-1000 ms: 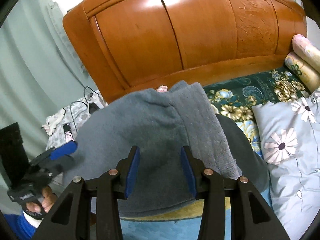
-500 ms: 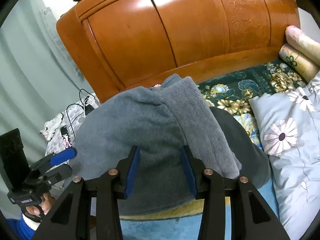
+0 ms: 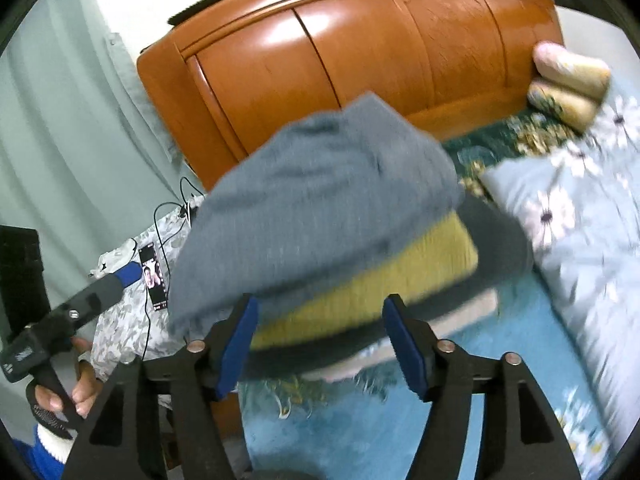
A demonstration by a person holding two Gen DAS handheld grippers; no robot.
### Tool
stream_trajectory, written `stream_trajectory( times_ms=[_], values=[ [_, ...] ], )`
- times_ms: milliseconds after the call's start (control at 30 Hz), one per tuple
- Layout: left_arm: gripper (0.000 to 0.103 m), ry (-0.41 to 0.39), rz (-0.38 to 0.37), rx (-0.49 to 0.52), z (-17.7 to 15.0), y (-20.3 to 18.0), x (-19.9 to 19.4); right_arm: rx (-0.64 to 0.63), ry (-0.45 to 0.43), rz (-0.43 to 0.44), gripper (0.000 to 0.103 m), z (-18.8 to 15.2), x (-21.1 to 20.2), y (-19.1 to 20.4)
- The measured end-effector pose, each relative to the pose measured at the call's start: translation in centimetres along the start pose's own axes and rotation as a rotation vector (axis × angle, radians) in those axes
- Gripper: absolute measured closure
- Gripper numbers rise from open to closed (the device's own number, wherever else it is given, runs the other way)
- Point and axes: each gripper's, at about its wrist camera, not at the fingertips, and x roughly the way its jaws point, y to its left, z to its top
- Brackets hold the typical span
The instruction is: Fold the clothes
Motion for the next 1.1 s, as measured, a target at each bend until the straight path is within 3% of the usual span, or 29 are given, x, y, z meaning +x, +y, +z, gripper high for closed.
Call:
stream_trajectory(
  times_ms=[133, 300, 433, 500, 567, 933, 1100],
  values=[
    [0.005, 0.022, 0.021, 0.008, -2.1, -0.9, 0.1, -0.001, 0.015, -0.103, 0.020, -2.5, 0.4, 0.3],
    [0.000, 0.036, 0.052, -0.002, -3.9, -1.0, 0.5, -0.079, 0.010, -0.220, 0.020, -4.9, 0.3, 1.7],
    [0.000, 0.047, 0.078, -0.010, -5.4, -1.1, 0.9, -0.054, -0.042, -0.286, 0.020, -6.6, 0.0, 1.9],
    [0.000, 0.052, 0.090, -0.013, -6.2, -1.2, 1.1, -0.030, -0.061, -0.319, 0.010, -7.3, -0.1, 1.9],
    [0.000, 0.050, 0.113, -0.011, -6.5, -1.1, 1.1, -0.024, -0.078, -0.346, 0.005, -7.6, -0.3, 2.2],
    [0.000, 0.054, 0.205, 0.028, -6.4, -1.5, 2.5, -0.023, -0.174, -0.478, 0.000, -8.8, -1.7, 3.9],
    [0.000, 0.022, 0.293, 0.094, -6.5, -2.8, 2.5, -0.022, -0.181, -0.488, 0.000, -9.5, -1.9, 4.2]
  ],
)
